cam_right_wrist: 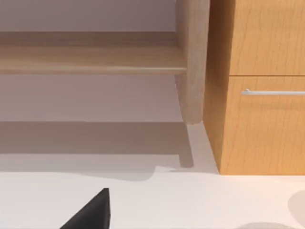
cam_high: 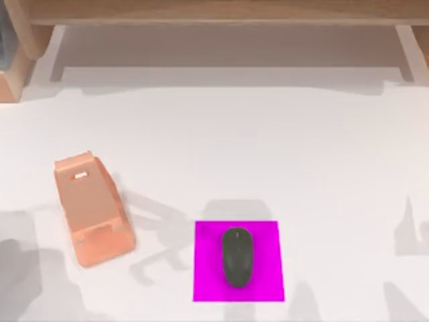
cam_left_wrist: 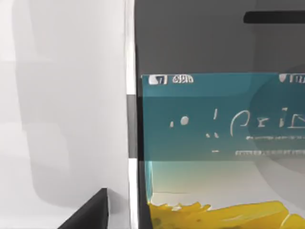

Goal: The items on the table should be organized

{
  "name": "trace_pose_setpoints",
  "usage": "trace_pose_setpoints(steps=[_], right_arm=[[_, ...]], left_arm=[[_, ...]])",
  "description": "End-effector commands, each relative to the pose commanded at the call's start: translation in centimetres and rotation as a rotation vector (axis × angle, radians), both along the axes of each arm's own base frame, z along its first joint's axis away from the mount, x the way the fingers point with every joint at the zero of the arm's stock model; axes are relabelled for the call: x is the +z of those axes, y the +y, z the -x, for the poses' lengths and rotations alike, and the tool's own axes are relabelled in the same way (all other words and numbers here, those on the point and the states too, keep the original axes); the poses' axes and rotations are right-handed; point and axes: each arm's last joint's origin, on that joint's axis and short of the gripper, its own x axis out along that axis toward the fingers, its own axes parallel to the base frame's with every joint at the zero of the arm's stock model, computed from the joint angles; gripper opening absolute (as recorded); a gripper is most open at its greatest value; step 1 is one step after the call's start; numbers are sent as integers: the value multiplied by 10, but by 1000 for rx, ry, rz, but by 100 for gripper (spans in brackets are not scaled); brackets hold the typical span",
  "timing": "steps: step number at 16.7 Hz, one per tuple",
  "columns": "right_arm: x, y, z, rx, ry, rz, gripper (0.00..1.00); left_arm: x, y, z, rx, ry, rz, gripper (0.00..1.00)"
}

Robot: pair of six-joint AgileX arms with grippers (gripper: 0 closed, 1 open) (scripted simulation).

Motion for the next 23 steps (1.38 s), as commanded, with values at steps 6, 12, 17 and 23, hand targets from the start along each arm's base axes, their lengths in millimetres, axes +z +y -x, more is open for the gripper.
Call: trace_pose_setpoints(steps=[6, 12, 17, 23], right_arm=[[0, 0, 0, 0, 0, 0, 100], [0, 0, 0, 0, 0, 0, 100], [0, 0, 0, 0, 0, 0, 100], [0, 0, 0, 0, 0, 0, 100]], left_arm=[[0, 0, 0, 0, 0, 0, 0], [14, 0, -2, -1, -29, -1, 0], [38, 0, -2, -4, -21, 2, 0], [40, -2, -2, -6, -26, -10, 0]])
